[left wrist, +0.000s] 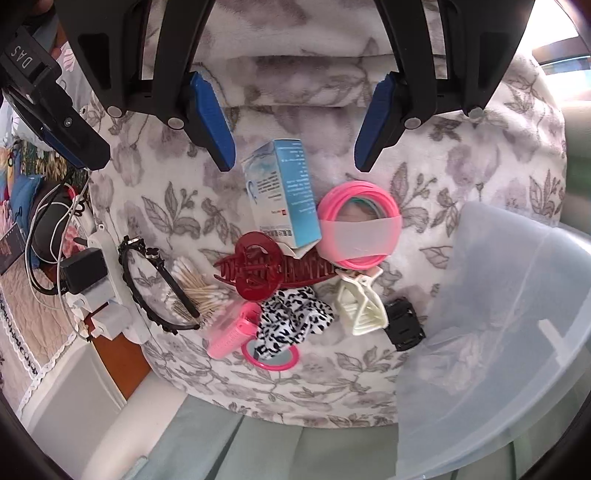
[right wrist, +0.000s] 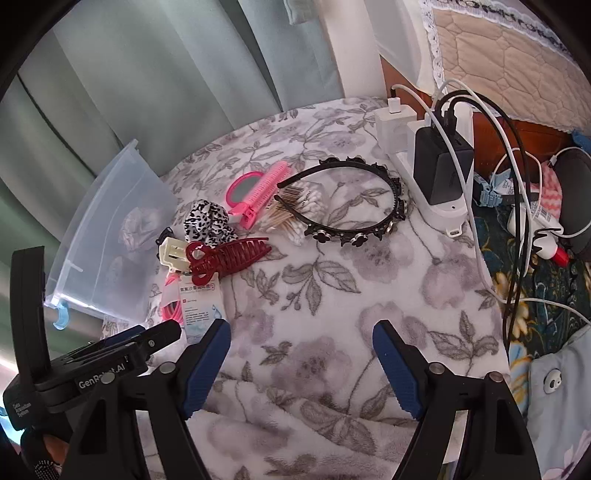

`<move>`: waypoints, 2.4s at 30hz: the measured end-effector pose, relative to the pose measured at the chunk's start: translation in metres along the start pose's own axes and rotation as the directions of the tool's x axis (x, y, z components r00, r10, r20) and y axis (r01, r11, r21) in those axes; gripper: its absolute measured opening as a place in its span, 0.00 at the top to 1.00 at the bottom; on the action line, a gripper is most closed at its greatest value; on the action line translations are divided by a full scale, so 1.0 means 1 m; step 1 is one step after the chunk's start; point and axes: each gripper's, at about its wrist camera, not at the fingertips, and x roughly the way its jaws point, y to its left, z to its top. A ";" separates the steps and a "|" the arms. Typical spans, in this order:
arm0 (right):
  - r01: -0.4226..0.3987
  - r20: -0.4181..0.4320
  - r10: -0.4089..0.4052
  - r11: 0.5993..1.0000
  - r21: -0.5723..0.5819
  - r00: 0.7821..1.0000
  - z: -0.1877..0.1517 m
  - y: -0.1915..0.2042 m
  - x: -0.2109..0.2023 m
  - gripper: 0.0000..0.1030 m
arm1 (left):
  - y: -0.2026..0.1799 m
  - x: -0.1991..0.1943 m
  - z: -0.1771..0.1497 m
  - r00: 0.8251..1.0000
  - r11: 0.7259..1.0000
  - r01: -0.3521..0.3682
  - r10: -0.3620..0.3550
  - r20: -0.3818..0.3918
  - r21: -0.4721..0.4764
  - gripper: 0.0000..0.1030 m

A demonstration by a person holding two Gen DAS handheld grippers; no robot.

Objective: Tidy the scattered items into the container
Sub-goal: 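Move both grippers back to the remaining items on the bed, then grasp the blue medicine box with the left gripper while the right grasps the black headband, then lift and carry the box and headband over the clear container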

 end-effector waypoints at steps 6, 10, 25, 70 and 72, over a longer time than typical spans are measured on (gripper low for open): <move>0.025 -0.026 -0.025 1.000 0.013 0.999 0.002 -0.008 0.011 0.22 | 0.004 0.025 0.001 0.996 0.996 0.064 -0.068 -0.066 -0.058 0.34; 0.035 -0.043 -0.034 0.999 0.017 0.998 0.001 -0.013 0.019 0.22 | 0.011 0.036 0.002 0.991 0.989 0.091 -0.102 -0.088 -0.115 0.38; 0.072 -0.037 -0.077 0.990 -0.119 0.996 0.044 -0.003 0.052 0.29 | 0.016 0.045 0.010 0.987 0.976 0.136 -0.148 -0.060 -0.170 0.72; -0.140 -0.024 0.139 0.989 -0.043 0.990 0.042 0.022 0.004 0.83 | 0.027 -0.028 -0.013 0.972 0.969 0.228 -0.220 0.087 -0.098 0.75; -0.164 -0.009 0.164 0.986 -0.031 0.986 0.039 0.023 -0.008 0.83 | 0.026 -0.036 -0.015 0.969 0.968 0.233 -0.224 0.100 -0.094 0.75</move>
